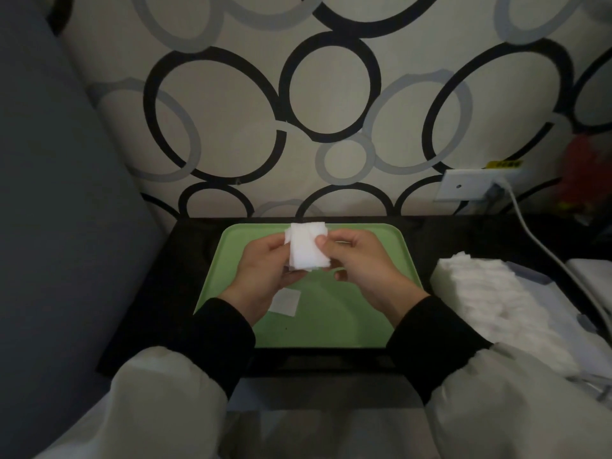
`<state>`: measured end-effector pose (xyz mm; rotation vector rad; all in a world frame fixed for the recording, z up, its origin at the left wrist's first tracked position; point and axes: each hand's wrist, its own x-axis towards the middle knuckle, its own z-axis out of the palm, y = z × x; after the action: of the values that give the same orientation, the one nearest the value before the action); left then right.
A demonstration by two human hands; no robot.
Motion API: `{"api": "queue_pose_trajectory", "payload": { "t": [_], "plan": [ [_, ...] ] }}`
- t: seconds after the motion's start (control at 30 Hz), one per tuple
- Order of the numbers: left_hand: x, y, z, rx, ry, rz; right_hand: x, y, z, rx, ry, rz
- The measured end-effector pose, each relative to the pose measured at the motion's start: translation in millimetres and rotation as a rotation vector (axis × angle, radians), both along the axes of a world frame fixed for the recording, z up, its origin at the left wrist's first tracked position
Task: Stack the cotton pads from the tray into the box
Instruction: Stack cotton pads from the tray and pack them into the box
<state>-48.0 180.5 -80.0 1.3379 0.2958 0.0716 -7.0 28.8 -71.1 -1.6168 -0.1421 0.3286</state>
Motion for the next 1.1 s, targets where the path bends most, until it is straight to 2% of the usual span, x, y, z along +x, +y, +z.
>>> {"api": "queue_pose_trajectory", "payload": {
  "t": [0.23,0.33,0.43,0.57,0.7,0.97,1.1],
  "plan": [
    [-2,0,5,-0.133,0.099,0.082,-6,18,-9,-0.069,-0.102,-0.109],
    [-9,10,2,0.004,0.046,0.051,-7,28,-15,-0.165,-0.146,-0.147],
    [-17,27,-3,0.135,0.056,0.127,-7,31,-25,-0.446,-0.197,-0.098],
    [-27,55,-3,0.178,0.112,0.195,-18,39,-29,-0.887,-0.329,0.25],
    [-39,75,1,0.203,0.113,0.204,-30,57,-38,-1.073,-0.425,0.285],
    [-53,79,12,0.221,0.095,0.175,-29,67,-39,-1.032,-0.379,0.302],
    [-61,76,13,0.187,0.096,0.196,-33,59,-30,-0.557,-0.211,0.173]
  ]
}}
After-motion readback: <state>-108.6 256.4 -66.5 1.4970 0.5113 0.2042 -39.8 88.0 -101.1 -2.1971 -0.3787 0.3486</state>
